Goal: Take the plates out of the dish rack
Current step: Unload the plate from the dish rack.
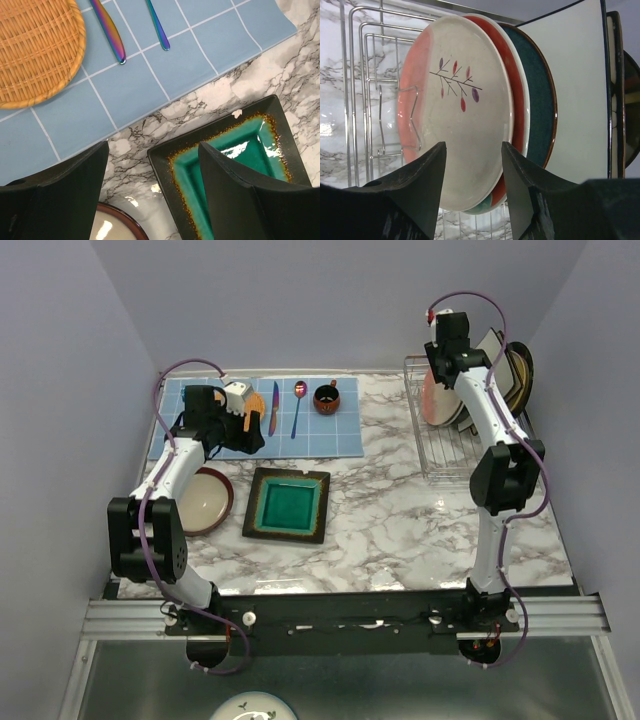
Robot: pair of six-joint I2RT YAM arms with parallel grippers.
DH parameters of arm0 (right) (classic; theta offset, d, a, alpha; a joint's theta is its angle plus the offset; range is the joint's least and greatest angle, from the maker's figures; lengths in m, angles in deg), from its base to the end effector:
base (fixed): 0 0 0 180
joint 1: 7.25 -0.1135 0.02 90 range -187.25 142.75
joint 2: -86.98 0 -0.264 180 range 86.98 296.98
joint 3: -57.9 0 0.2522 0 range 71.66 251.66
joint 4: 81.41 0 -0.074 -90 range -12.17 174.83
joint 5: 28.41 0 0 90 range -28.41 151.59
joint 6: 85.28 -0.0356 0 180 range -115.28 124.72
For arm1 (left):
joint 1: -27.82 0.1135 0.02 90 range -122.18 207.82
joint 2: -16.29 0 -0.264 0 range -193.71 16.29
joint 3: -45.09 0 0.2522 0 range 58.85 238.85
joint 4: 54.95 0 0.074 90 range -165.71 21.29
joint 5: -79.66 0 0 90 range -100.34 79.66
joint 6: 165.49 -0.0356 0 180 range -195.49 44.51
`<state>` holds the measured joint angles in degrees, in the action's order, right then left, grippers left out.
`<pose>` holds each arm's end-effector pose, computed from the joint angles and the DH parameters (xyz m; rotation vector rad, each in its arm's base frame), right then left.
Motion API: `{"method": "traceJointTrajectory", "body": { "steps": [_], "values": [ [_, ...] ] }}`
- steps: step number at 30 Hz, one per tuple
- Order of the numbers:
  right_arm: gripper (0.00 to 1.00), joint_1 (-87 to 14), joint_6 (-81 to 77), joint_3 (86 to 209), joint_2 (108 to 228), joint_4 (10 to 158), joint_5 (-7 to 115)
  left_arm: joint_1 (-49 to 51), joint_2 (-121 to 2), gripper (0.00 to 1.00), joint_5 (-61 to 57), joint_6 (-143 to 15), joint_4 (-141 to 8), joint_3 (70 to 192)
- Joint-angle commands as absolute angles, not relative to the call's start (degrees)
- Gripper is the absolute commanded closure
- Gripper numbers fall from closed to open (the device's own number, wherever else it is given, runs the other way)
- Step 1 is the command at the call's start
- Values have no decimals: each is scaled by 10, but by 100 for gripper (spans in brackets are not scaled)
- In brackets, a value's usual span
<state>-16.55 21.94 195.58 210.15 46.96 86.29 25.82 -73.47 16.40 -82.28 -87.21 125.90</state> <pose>0.4893 0.0651 0.3335 -0.2704 2.1880 -0.5540 0.3468 -0.0281 0.2686 0.4107 2.2058 -0.4875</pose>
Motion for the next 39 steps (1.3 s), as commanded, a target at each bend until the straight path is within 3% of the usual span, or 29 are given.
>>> {"method": "traceJointTrajectory", "body": {
  "steps": [1,39],
  "values": [
    [44,-155,228,1962,2119,469,882,256,-712,19,154,-818,-851,1249],
    [44,-139,206,1935,2069,449,852,256,-699,18,153,-821,-842,1235]
  ]
}}
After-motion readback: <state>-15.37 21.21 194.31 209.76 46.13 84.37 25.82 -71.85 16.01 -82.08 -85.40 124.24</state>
